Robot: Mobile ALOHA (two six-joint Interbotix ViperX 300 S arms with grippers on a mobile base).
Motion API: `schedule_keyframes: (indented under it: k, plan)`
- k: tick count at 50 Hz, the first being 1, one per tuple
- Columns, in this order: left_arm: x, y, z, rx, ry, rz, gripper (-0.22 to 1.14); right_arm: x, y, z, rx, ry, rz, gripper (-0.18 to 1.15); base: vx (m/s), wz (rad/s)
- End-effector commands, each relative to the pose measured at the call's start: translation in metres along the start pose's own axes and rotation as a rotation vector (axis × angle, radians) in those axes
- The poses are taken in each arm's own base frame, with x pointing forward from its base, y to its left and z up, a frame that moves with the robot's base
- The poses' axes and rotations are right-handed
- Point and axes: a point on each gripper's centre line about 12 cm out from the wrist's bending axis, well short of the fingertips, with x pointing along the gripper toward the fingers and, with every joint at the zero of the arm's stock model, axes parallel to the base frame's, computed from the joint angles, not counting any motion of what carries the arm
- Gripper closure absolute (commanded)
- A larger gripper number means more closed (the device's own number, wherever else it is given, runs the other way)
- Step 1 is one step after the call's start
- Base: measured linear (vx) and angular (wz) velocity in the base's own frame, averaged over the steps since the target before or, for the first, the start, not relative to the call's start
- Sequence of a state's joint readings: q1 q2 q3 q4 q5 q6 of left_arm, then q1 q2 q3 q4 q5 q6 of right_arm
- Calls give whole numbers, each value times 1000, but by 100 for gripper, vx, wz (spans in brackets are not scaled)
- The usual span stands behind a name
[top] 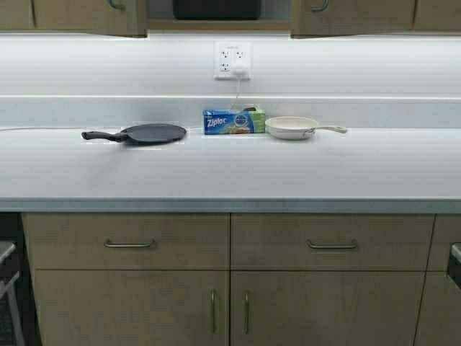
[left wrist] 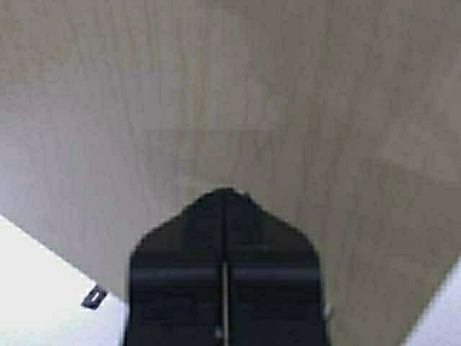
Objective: Open the cabinet, put the pot inside, then close it
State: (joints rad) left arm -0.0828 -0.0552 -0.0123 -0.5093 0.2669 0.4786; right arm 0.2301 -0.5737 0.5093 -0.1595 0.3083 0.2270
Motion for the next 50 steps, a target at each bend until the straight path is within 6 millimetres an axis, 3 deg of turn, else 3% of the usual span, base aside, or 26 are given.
schedule_keyframes:
  k: [1, 8, 14, 23, 28, 32, 35, 40, 50]
  plan:
    - [-56, -20, 17, 23, -60, -28, 87, -6, 7, 15, -2, -41, 23, 91, 4, 2]
    - [-89, -52, 1, 41, -83, -87, 87, 12, 17, 31, -9, -53, 49, 90, 4, 2]
    - [-105, -64, -12, 30, -90, -110, 87, 49, 25, 58, -12, -71, 56, 90, 3, -3]
    - [-108, -65, -30, 22, -56, -113, 87, 121, 38, 88, -10, -47, 55, 90, 3, -2]
    - [-106, -65, -34, 24, -52, -108, 87, 154, 46, 89, -18, -9, 56, 91, 2, 3]
    - [-105, -64, -35, 30, -55, -104, 87, 168, 47, 86, -20, 16, 50, 91, 3, 1]
    - [-104, -64, -35, 30, -53, -104, 87, 166, 46, 83, -22, 25, 48, 91, 3, -2]
    - [-100, -64, -35, 31, -52, -103, 87, 144, 43, 79, -28, 24, 48, 91, 3, 2]
    - [-71, -64, -30, 54, -61, -87, 87, 75, 33, 53, -39, 11, 54, 91, 8, 7]
